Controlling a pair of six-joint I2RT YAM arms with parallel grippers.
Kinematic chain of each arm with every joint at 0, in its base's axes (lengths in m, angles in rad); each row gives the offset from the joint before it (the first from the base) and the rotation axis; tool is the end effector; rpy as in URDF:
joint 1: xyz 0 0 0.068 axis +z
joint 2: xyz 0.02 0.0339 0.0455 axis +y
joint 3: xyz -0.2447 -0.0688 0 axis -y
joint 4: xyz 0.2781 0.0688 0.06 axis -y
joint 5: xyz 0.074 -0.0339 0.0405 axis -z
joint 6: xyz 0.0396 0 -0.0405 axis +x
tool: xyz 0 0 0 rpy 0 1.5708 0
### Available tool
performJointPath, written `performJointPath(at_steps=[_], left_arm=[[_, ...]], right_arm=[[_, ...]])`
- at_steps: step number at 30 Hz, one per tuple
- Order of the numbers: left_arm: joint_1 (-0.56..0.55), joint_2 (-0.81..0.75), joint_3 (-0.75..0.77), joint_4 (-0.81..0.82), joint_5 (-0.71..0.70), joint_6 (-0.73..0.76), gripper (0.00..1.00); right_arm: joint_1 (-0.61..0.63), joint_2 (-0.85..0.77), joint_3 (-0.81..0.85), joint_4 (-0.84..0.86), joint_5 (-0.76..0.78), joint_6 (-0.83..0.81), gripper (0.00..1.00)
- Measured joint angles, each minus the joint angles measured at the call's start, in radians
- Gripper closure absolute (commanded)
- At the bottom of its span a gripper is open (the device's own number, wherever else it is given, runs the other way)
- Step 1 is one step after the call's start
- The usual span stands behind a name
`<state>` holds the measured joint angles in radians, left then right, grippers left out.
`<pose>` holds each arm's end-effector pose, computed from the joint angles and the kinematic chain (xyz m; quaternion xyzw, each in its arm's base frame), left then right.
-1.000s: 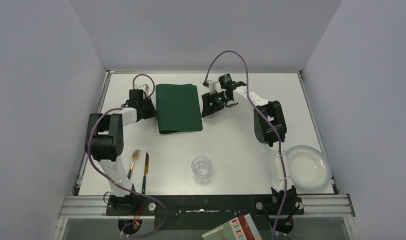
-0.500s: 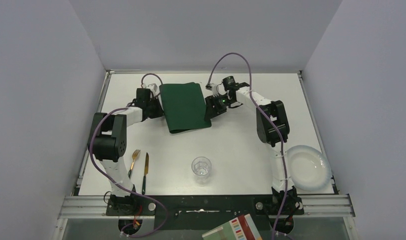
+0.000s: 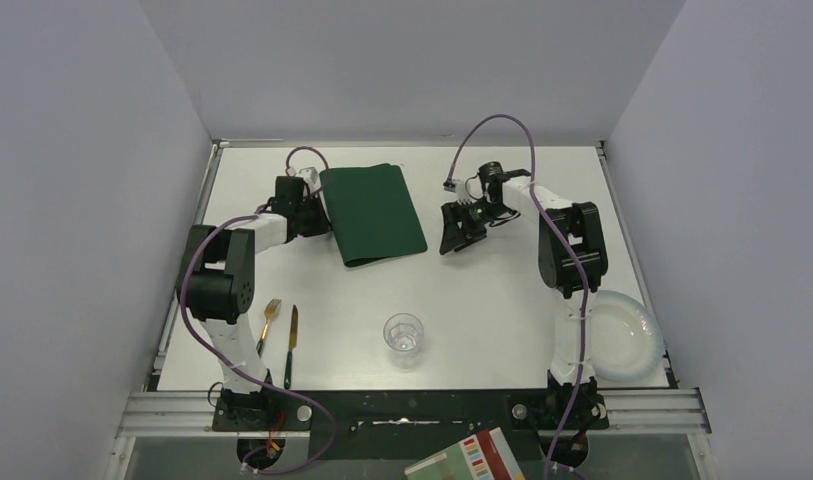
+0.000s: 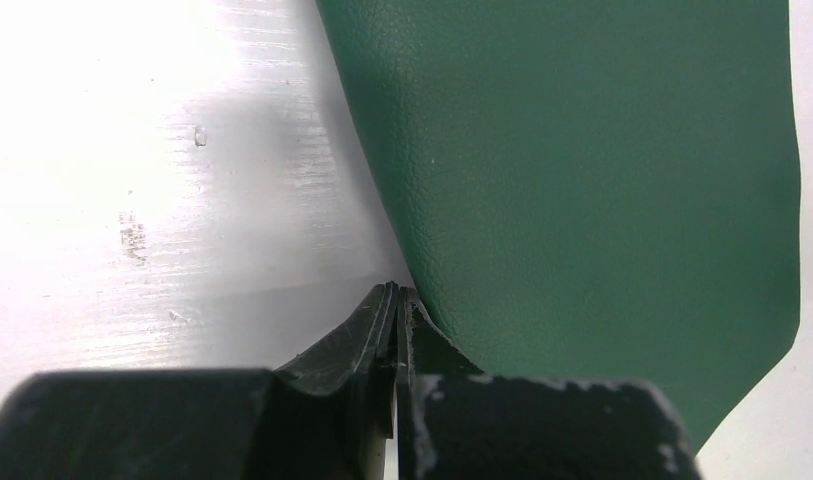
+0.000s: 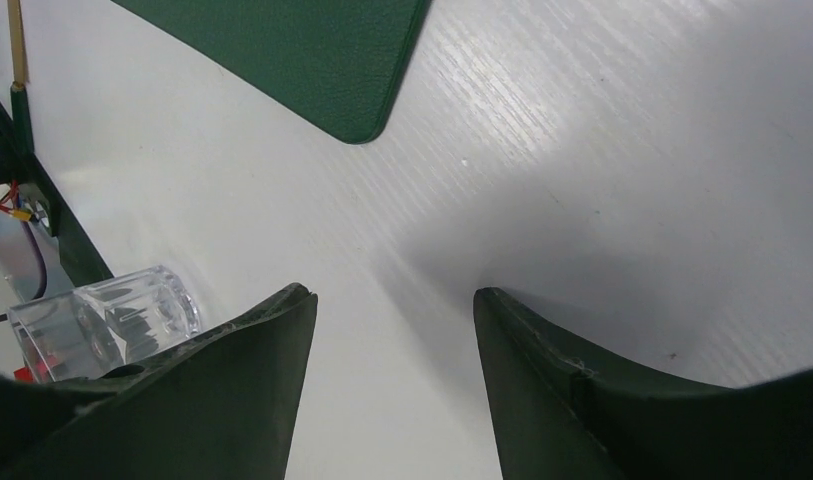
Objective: Set the dinner table for one person
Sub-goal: Adjust the napkin at the center of the board, then flatten out the napkin at the center of the board.
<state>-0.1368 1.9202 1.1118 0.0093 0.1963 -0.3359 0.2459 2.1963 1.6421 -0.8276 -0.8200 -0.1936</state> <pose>0.4130 -0.0646 0.1029 -0.0549 0.9211 -0.1760 0.3429 0.4297 0.1377 0.1173 -0.2357 0.8829 0.3990 0.0761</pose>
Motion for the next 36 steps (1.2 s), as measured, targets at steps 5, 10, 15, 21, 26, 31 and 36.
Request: performJointPath(at_steps=[5,10,15,21,26,31,36], left_arm=[[0.0,-0.012,0.018,-0.042,-0.006,0.026,1.0],[0.005,-0.11,0.024,-0.08,-0.018,0.074,1.0],[0.009,-0.225,0.045,-0.073,-0.023,0.094,1.0],[0.008,-0.235,0.066,-0.056,-0.007,0.092,1.0],[0.008,-0.196,0.026,-0.041,0.003,0.089,1.0],[0.008,-0.159,-0.037,-0.027,0.016,0.089,1.0],[0.006,-0.152,-0.038,-0.008,0.023,0.09,1.0]], right_arm=[[0.019,0.021,0.037,-0.022,0.0,0.005,0.39],[0.046,0.045,0.074,-0.026,-0.004,0.016,0.39],[0.05,0.054,0.085,-0.031,-0.008,0.023,0.39],[0.05,0.054,0.085,-0.031,-0.008,0.025,0.39],[0.05,0.054,0.085,-0.031,-0.007,0.026,0.39],[0.05,0.054,0.084,-0.03,-0.007,0.027,0.39],[0.05,0.054,0.084,-0.029,-0.007,0.03,0.4]])
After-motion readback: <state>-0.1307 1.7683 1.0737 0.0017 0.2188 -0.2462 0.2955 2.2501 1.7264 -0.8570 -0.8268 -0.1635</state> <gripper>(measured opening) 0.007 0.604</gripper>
